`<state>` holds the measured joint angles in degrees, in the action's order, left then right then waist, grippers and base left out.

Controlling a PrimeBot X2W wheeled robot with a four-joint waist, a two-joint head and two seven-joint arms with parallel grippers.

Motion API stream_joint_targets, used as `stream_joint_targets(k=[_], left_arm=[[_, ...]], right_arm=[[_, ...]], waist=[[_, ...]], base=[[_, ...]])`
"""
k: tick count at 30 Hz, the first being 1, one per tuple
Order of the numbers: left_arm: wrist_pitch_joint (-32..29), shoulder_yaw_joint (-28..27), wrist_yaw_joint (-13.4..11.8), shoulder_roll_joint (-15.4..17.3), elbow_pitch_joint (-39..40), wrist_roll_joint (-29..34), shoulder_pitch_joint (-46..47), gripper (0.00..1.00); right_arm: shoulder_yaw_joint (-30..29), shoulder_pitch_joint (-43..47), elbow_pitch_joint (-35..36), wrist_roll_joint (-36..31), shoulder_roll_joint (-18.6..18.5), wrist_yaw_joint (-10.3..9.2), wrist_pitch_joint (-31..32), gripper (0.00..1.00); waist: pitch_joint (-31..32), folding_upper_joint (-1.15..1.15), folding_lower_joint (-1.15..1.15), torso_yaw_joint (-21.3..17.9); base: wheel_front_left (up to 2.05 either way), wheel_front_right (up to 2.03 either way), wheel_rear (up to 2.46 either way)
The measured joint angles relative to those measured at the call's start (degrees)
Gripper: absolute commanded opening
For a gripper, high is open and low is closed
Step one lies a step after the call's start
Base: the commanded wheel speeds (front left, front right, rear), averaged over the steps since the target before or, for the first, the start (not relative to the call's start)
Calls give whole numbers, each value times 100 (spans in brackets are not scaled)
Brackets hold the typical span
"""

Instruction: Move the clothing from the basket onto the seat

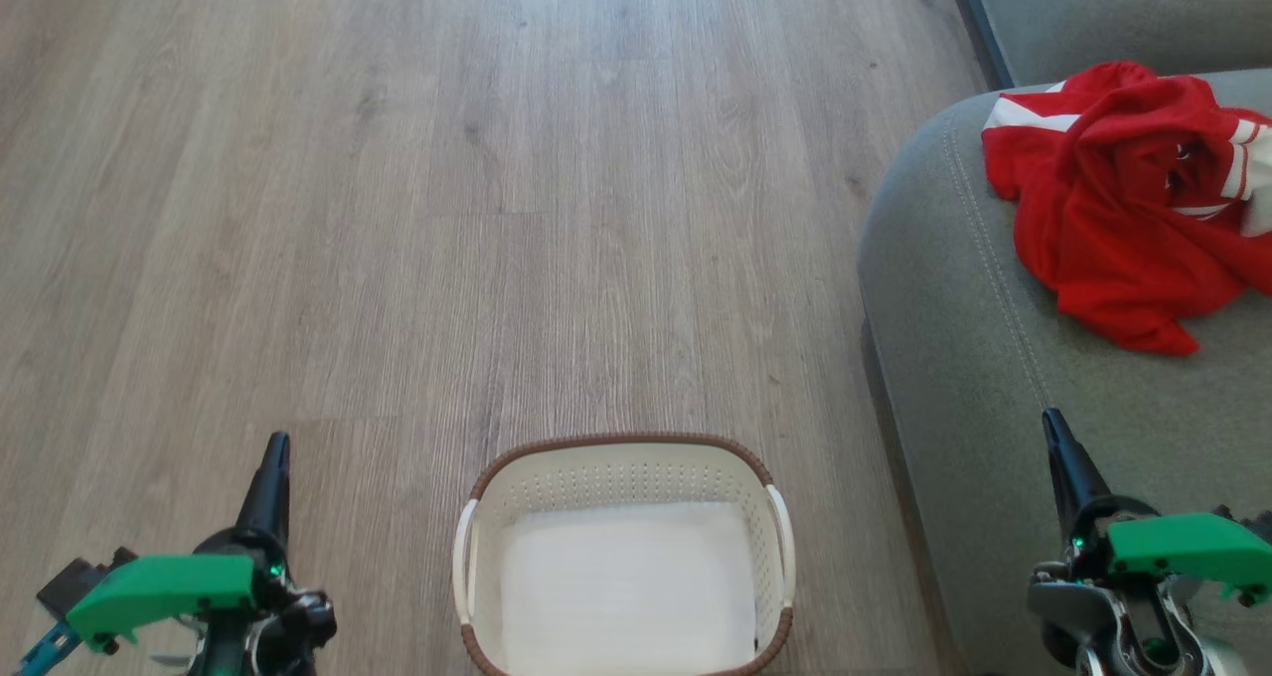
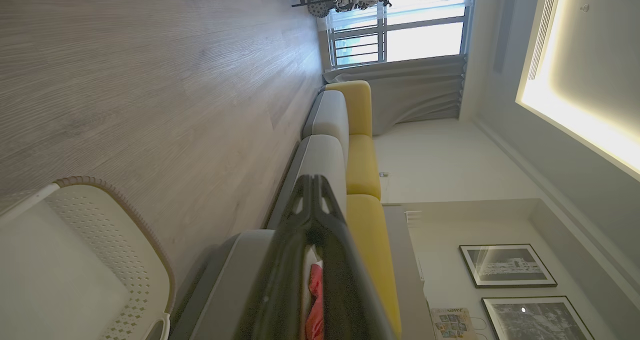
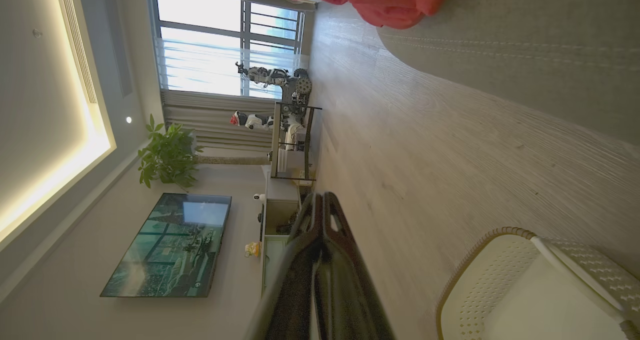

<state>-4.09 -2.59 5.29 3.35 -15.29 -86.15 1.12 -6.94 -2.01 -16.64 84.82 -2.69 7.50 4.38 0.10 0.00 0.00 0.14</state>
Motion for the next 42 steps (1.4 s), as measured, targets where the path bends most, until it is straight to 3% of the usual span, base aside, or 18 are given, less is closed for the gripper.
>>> stream_joint_targets(k=[12, 42], left_arm=[[-187, -158, 182, -42, -30, -616, 219, 0], [-188, -170, 182, -57, -30, -627, 218, 0]], right_arm=[[-48, -118, 37, 702, 1, 0, 169, 0], [-53, -118, 37, 702, 1, 0, 169, 0]], waist=[[-28, 0, 0, -14], [-28, 0, 0, -13]], base=[[0, 0, 0], [0, 0, 0]])
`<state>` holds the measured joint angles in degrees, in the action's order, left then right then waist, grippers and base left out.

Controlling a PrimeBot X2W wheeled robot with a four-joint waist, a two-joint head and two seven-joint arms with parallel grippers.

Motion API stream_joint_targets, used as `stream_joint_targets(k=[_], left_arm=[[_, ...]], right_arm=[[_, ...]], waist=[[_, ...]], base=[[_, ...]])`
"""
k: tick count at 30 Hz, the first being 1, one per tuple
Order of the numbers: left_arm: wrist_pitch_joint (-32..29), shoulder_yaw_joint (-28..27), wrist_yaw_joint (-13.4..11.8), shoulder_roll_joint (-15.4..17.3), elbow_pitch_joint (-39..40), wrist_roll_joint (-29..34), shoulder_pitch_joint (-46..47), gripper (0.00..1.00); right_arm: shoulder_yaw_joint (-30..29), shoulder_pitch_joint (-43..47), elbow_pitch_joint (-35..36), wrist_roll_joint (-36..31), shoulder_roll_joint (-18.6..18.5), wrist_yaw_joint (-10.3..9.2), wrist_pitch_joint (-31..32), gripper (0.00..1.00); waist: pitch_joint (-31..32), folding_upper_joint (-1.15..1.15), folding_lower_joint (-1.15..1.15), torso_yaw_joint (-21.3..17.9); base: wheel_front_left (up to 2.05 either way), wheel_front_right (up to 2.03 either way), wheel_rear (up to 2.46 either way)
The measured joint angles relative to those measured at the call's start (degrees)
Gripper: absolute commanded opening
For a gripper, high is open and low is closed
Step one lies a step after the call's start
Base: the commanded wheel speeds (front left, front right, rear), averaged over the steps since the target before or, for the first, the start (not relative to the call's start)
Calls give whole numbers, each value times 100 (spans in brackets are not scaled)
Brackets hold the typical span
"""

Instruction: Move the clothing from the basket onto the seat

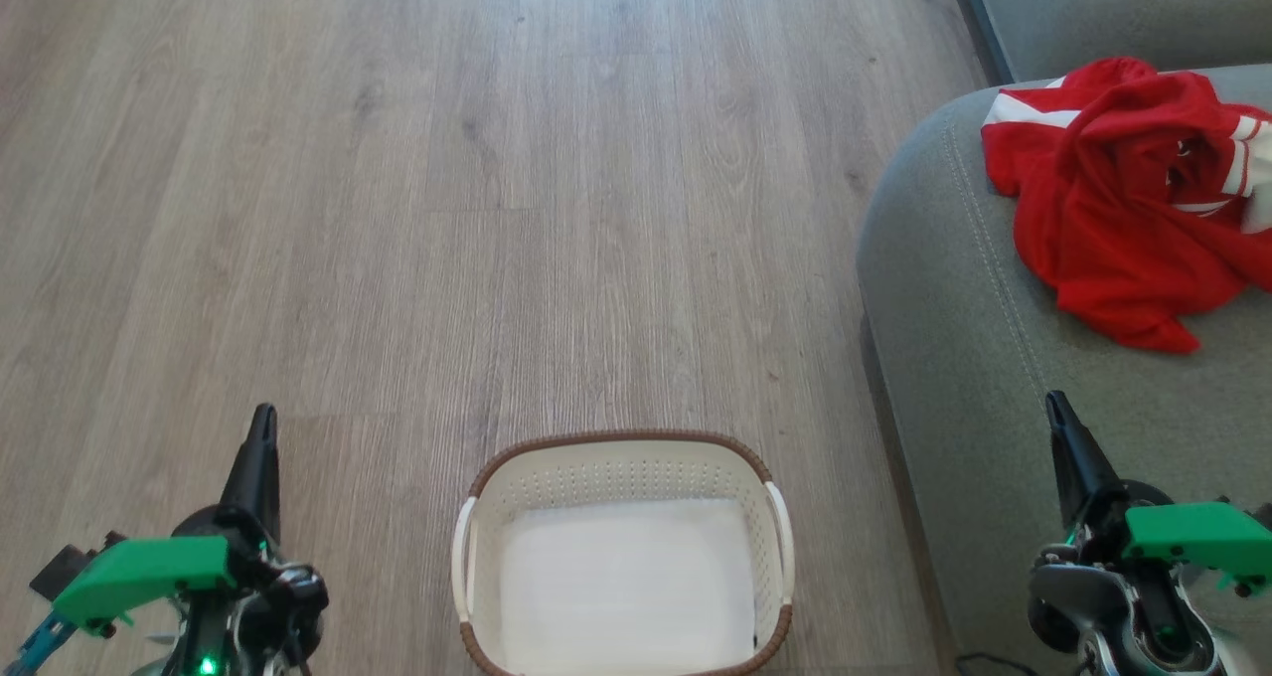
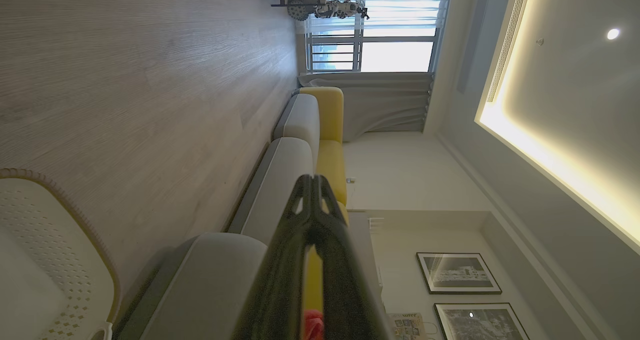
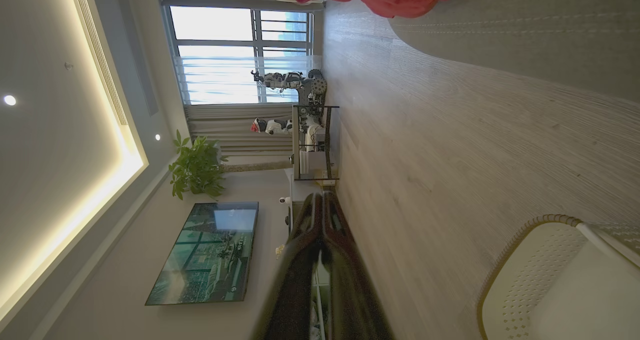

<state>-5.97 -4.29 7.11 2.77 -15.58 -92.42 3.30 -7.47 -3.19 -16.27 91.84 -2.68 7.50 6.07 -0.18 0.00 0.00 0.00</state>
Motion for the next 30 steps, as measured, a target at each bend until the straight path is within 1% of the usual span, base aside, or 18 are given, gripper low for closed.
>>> stream_joint_targets(k=[30], left_arm=[[-1, -4, 0, -4, 0, 0, 0, 0]], right_arm=[[0, 0, 0, 0, 0, 0, 0, 0]], waist=[[0, 0, 0, 0]], base=[[0, 0, 0]])
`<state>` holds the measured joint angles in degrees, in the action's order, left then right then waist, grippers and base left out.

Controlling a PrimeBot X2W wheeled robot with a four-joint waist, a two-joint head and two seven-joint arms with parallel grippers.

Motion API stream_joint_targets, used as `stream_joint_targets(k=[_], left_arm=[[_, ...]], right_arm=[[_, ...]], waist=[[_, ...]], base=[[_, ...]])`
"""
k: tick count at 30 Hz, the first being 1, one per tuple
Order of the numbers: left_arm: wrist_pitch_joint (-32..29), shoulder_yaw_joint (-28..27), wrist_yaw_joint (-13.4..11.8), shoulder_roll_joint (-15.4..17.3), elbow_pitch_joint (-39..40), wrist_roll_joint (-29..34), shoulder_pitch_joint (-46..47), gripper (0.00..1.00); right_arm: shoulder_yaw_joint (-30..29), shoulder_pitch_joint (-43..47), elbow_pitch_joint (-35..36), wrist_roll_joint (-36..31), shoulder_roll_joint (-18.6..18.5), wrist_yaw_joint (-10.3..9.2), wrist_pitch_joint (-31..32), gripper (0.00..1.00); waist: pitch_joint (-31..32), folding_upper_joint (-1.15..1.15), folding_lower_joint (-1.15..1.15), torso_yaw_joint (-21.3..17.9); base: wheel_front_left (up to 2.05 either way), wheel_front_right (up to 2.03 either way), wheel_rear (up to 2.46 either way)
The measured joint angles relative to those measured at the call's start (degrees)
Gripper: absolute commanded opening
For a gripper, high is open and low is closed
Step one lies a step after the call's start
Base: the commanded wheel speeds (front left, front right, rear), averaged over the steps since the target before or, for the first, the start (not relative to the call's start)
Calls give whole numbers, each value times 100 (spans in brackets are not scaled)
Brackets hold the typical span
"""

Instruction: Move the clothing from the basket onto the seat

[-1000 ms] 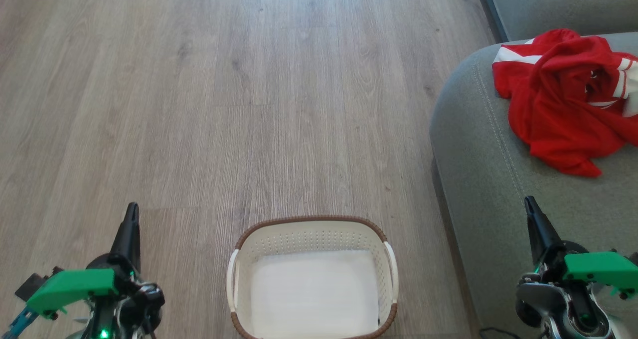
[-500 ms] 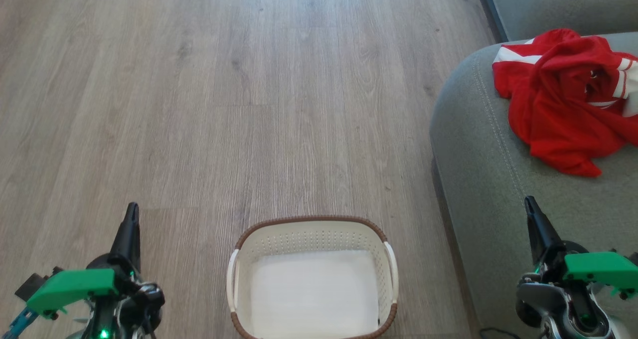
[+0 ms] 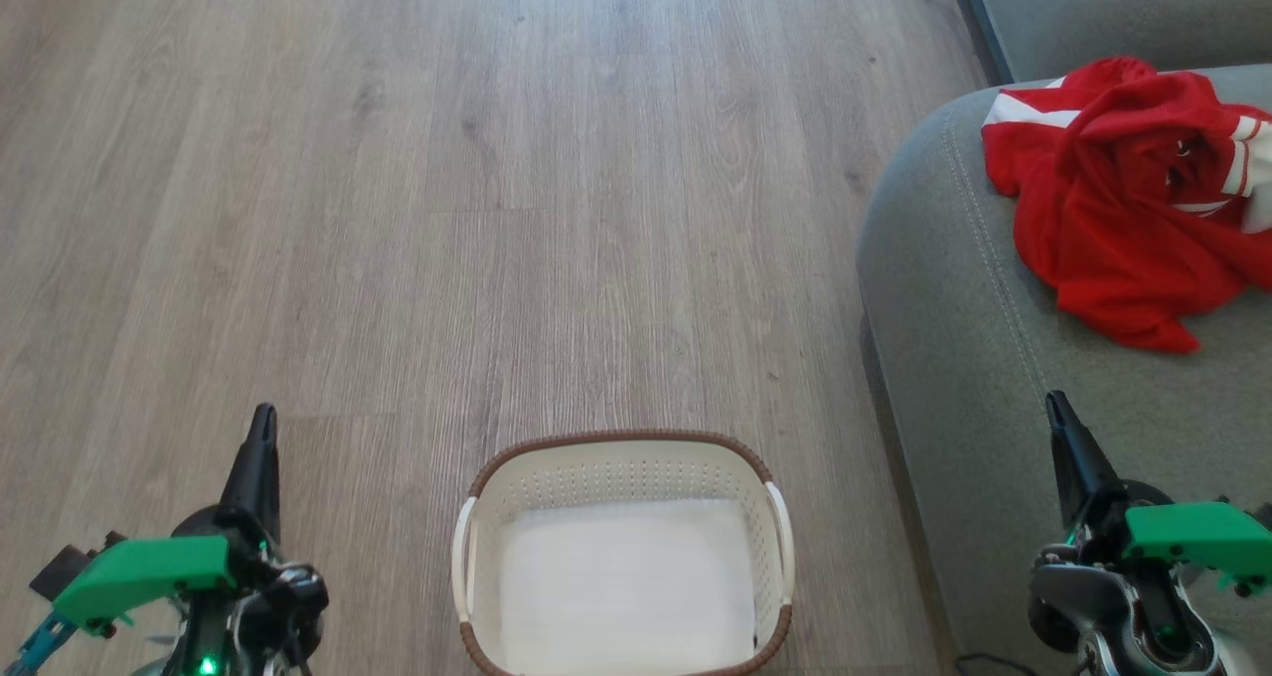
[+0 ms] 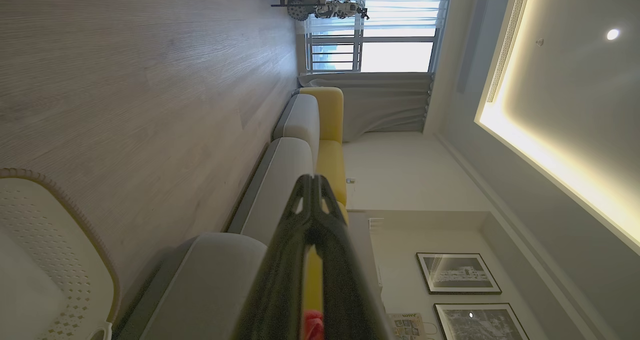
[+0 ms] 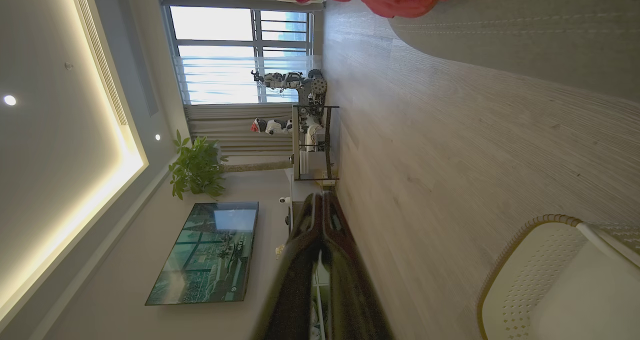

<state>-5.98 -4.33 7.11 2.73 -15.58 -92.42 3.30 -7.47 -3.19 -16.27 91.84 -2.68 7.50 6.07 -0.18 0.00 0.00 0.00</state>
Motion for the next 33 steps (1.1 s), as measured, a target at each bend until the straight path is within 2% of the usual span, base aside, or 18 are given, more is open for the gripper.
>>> stream_joint_targets(k=[33], left_arm=[[-7, -4, 0, -3, 0, 0, 0, 0]], right_arm=[[0, 0, 0, 0, 1, 0, 0, 0]], waist=[[0, 0, 0, 0]], base=[[0, 0, 0]])
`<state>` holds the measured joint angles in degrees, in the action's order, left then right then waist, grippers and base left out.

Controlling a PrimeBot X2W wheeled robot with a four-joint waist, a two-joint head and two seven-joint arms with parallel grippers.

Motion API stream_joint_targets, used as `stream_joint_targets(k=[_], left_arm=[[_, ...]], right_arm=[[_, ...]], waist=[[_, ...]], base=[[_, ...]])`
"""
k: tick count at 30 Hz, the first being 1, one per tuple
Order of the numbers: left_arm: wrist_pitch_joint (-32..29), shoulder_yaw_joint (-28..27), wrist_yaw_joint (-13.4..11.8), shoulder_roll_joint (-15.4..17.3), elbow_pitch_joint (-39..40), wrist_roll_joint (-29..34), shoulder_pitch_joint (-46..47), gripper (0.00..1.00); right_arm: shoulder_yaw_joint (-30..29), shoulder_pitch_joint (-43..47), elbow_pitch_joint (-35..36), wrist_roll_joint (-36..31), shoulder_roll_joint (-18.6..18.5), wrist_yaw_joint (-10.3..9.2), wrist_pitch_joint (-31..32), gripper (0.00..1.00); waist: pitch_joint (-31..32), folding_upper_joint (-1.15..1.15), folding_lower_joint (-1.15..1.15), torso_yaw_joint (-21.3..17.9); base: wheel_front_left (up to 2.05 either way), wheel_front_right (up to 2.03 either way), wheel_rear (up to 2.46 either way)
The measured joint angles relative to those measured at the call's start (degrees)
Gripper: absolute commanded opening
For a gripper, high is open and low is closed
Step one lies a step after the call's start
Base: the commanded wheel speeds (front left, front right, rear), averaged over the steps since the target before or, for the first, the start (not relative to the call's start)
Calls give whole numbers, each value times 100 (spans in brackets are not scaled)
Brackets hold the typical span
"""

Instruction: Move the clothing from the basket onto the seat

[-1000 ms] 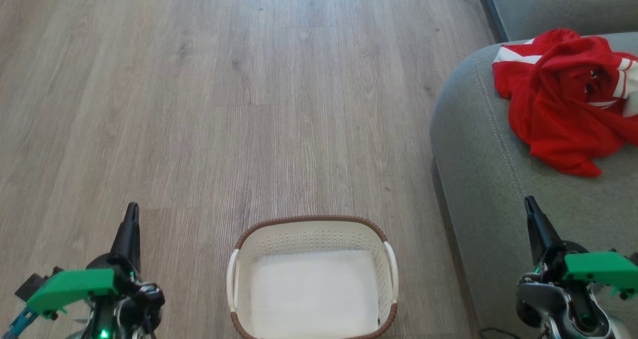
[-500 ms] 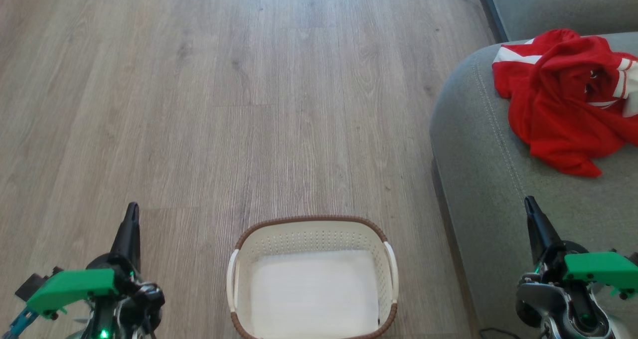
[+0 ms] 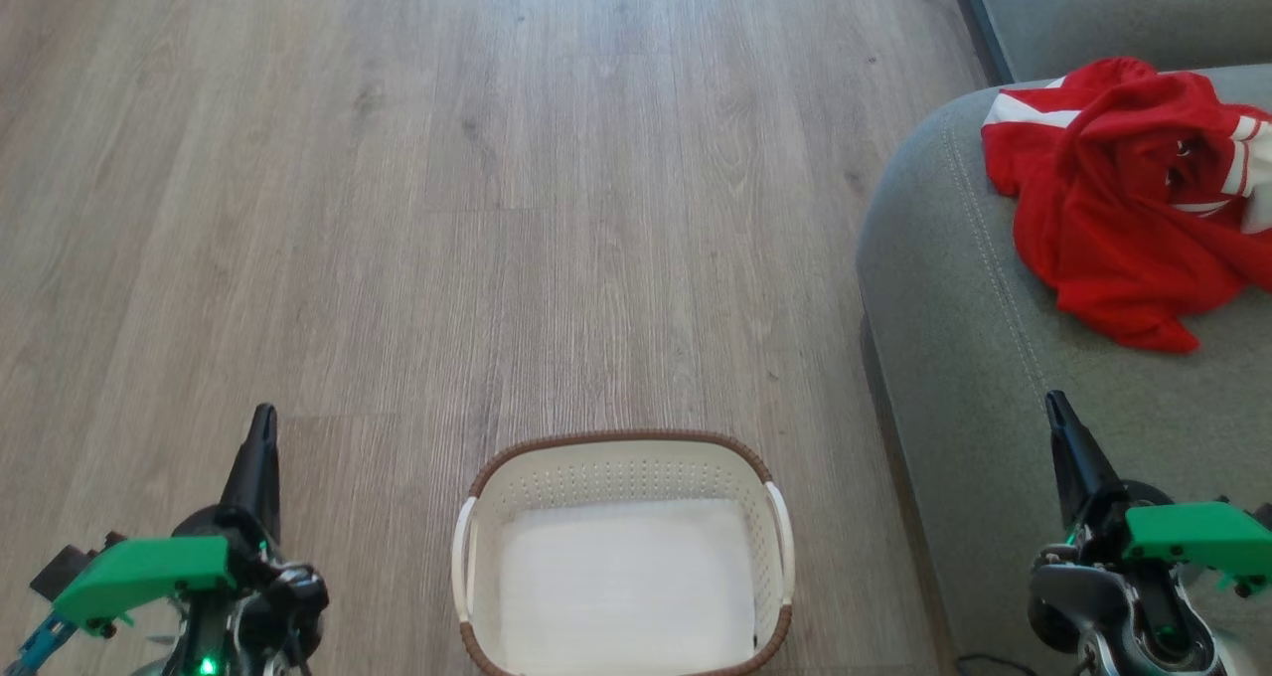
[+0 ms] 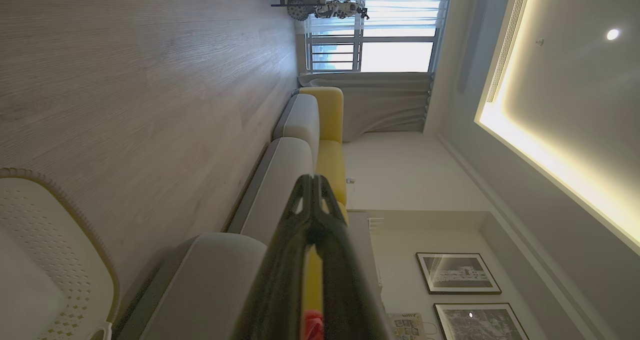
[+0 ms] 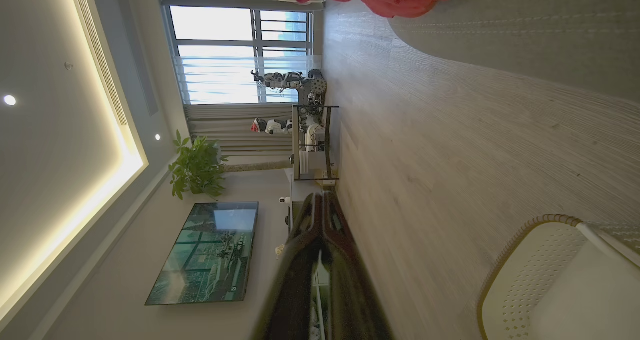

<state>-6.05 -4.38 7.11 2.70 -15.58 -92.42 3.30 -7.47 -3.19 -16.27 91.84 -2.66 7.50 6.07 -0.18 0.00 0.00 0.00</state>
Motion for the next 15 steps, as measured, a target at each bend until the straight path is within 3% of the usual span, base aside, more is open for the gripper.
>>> stream_joint_targets(k=[15], left_arm=[[0, -1, 0, -1, 0, 0, 0, 0]], right_arm=[[0, 0, 0, 0, 0, 0, 0, 0]], waist=[[0, 0, 0, 0]], base=[[0, 0, 0]])
